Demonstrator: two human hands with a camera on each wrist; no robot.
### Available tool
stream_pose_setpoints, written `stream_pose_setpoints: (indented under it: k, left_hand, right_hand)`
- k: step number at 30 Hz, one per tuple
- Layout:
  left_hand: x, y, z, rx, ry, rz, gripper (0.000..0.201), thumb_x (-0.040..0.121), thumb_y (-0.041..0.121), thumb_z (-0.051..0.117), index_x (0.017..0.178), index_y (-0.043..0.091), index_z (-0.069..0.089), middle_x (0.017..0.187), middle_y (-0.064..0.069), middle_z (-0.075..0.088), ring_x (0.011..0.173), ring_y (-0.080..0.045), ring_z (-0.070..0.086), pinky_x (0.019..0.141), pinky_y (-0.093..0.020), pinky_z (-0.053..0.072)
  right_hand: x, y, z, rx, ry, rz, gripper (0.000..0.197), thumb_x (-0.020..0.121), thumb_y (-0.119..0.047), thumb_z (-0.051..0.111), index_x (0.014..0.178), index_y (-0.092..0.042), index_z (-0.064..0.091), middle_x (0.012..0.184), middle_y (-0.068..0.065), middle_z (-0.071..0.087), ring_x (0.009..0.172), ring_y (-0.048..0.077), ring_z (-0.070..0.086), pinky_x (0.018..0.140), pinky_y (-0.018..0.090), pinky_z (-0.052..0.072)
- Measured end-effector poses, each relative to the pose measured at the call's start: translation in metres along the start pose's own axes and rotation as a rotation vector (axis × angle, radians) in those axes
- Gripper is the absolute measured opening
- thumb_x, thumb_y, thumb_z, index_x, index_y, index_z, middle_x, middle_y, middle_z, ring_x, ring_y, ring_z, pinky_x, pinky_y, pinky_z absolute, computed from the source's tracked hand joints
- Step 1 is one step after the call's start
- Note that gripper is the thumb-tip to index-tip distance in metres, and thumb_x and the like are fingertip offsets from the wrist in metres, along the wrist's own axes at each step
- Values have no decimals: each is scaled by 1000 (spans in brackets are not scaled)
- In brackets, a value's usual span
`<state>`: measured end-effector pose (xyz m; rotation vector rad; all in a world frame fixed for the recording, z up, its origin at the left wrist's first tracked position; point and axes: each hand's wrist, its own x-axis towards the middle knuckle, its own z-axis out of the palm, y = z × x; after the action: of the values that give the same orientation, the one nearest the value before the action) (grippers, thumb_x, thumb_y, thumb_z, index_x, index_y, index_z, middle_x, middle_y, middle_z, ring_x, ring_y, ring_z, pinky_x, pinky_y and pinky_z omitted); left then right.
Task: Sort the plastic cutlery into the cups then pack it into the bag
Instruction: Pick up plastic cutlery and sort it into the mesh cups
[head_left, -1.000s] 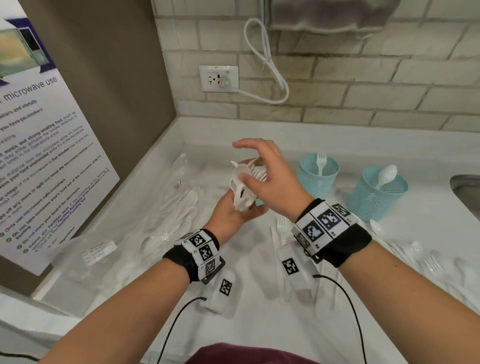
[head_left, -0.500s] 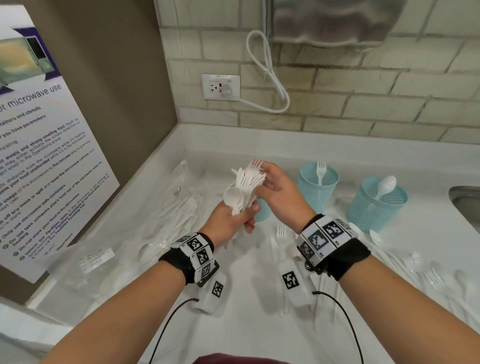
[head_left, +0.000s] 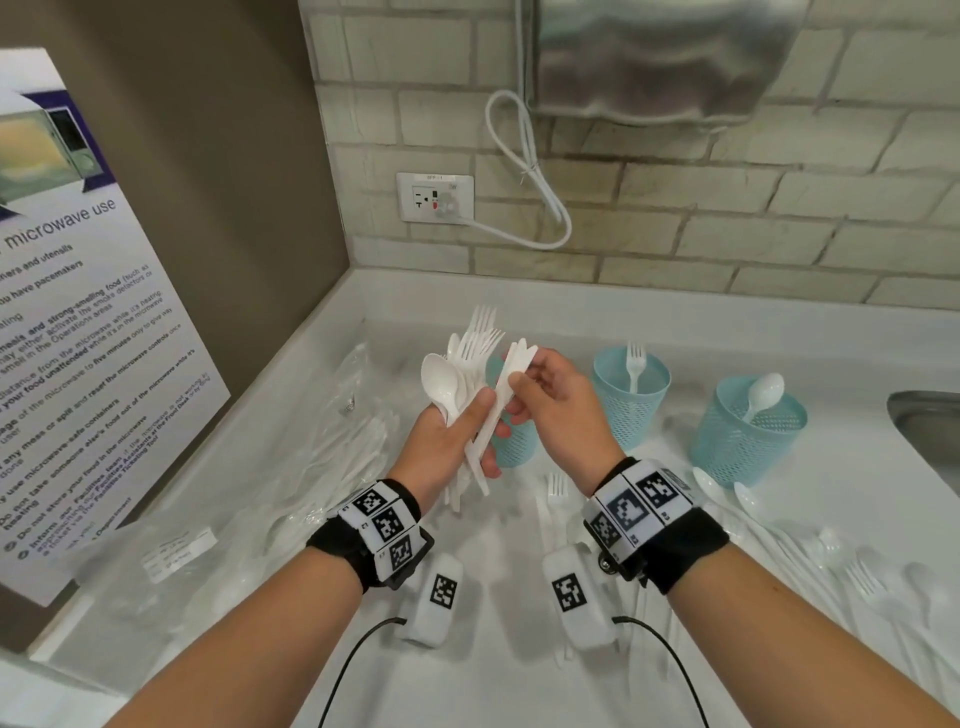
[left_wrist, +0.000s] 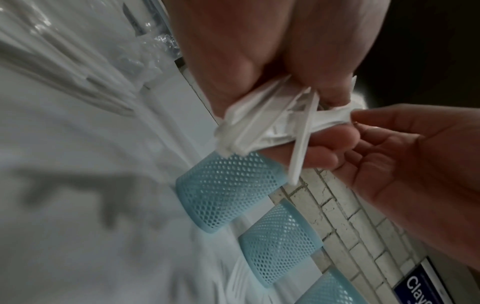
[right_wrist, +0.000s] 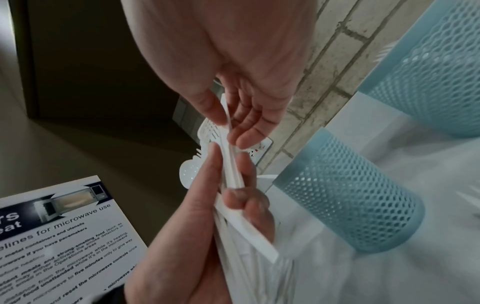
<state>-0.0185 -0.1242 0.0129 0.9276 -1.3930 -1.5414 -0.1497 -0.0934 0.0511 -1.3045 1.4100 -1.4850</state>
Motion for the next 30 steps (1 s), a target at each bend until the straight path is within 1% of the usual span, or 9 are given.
stream_pose_setpoints:
  k: [7,13,15,17,19,21,24,26,30]
  left_hand:
    - [2,8,1,-2,-10,2,31,96,32,54,103,4,64,79,-18,68,55,-26,62,56,-38,58]
    - [12,15,-14,-30,83,16,23,97,25,53,100,3,61,80,-10,70,62,-22,69,62,-40,59]
    - [15,14,-20,5,96,50,18,98,23,51,99,8,61,78,-7,69,56,-18,67,61,-32,58]
    - [16,12,-22,50,99,78,18,98,22,50,92,9,61,70,-5,68,52,-16,64,58,-23,54]
    - [17,10,-21,82,98,94,29,98,22,50,77,4,61,60,-3,64,53,-13,62,58,-20,51]
    - [18,8,-19,83,86,94,33,97,22,52,71,4,60,57,0,61,55,-13,58,60,-23,51]
    - [18,9,-17,79,60,102,20,97,21,53,83,9,61,62,3,62,51,-12,51,59,-27,49]
    - [18,10,-17,89,43,115,14,97,19,52,91,11,61,66,4,62,48,-10,47,56,-28,46]
    - [17,9,-16,124,2,123,9,97,16,53,96,12,60,69,4,61,45,-8,42,48,-24,44]
  right_hand:
    - [2,1,5,-19,-96,18,6,97,-20,48,97,-20,54,74,-2,56,55,9,50,57,24,44]
    - [33,-34,-18,8,199,-127,16,101,-21,36,96,-18,51,75,-3,50,51,8,46,47,20,41]
    - [44,-36,-26,-20,271,-191,15,102,-23,35,100,-18,49,82,-2,50,58,9,47,54,21,45]
    - [52,-25,-27,-165,258,-225,15,100,-27,35,101,-23,49,95,4,52,72,15,51,70,33,50]
    - [59,-3,-24,-361,127,-169,20,96,-26,36,104,-23,54,104,8,51,87,21,51,89,48,49]
    - [62,14,-20,-465,3,-64,26,97,-18,39,114,-16,58,108,8,51,91,20,49,97,52,45]
    - [57,17,-18,-614,-50,-18,34,96,-16,43,129,-15,53,121,10,55,108,23,49,105,37,37]
    - [50,7,-18,-693,-5,-54,39,96,-22,45,134,-22,49,126,5,51,120,25,37,103,29,26]
    - [34,-22,-5,-399,19,-228,38,98,-28,44,136,-29,45,125,-7,53,114,17,39,95,21,35]
